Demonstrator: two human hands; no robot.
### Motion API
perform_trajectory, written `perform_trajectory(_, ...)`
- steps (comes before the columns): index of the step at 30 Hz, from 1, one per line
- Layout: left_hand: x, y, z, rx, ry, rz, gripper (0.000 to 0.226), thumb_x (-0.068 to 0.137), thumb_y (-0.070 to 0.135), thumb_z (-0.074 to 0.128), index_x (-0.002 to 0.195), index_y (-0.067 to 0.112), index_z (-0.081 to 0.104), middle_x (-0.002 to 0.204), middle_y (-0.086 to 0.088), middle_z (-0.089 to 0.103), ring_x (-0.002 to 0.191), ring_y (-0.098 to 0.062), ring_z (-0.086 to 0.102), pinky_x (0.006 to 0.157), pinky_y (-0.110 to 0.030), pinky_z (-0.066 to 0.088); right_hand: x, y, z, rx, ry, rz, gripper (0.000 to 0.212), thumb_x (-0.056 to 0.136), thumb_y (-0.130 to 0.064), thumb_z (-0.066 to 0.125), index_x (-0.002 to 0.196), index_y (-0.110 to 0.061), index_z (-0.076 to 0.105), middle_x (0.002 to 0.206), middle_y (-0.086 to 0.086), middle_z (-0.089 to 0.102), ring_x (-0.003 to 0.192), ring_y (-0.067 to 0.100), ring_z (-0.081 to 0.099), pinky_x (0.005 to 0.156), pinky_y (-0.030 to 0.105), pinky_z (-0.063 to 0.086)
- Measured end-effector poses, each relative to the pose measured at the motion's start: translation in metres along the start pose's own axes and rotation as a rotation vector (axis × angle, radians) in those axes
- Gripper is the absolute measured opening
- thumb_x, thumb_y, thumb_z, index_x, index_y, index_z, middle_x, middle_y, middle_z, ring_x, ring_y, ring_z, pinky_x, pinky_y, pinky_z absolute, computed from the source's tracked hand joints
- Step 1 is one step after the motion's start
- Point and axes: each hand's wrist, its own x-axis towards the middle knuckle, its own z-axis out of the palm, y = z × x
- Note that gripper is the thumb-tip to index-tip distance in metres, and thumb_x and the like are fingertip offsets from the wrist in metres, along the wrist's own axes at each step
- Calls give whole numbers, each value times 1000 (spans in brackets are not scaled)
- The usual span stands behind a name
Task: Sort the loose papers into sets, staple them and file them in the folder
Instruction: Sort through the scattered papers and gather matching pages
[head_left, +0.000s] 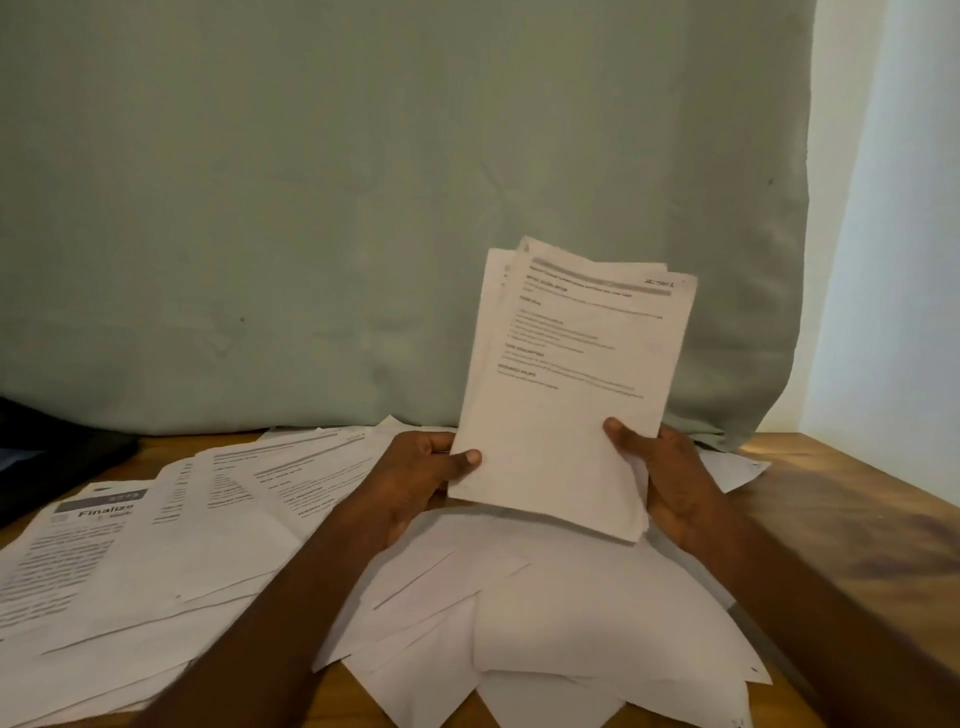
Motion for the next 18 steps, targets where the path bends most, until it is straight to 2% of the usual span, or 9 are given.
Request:
perform_trajectory(6, 1, -1, -4, 47, -49, -13, 22, 96, -2, 67, 117, 1, 71, 108, -14, 78, 98, -24, 77, 73, -31, 64, 1, 5, -4, -25, 107, 18, 41, 92, -15, 73, 132, -16, 64, 121, 2, 74, 111, 25, 70, 98, 45, 54)
perform_trajectory(10, 1, 0, -9, -14, -82, -67, 31, 97, -13, 58, 123, 2, 66, 113, -18, 76, 106, -32, 74, 84, -38, 64, 4, 8, -6, -32, 147, 28, 41, 92, -16, 74, 132, -15, 65, 120, 2, 74, 110, 26, 70, 98, 46, 54)
perform_trajectory(14, -1, 4, -11, -86, -122, -65, 44, 95, -21, 48, 126, 4, 65, 119, -18, 74, 108, -32, 73, 85, -37, 63, 7, 10, -8, -43, 156, 44, 39, 93, -16, 73, 130, -16, 65, 118, 1, 75, 109, 26, 70, 99, 46, 54)
perform_trajectory(16, -1, 7, -11, -84, -125, -54, 37, 97, -12, 50, 127, 4, 65, 121, -19, 74, 107, -31, 73, 87, -36, 63, 6, 10, -8, -38, 128, 45, 35, 93, -14, 72, 127, -18, 66, 112, -3, 77, 103, 20, 72, 91, 41, 57)
perform_trajectory(18, 0, 9, -9, -105, -76, -65, 26, 106, 14, 52, 124, 6, 68, 120, -17, 74, 101, -28, 74, 85, -37, 63, 5, 11, -7, -28, 76, 61, 39, 92, -12, 71, 131, -15, 64, 115, -1, 76, 106, 20, 72, 89, 38, 58)
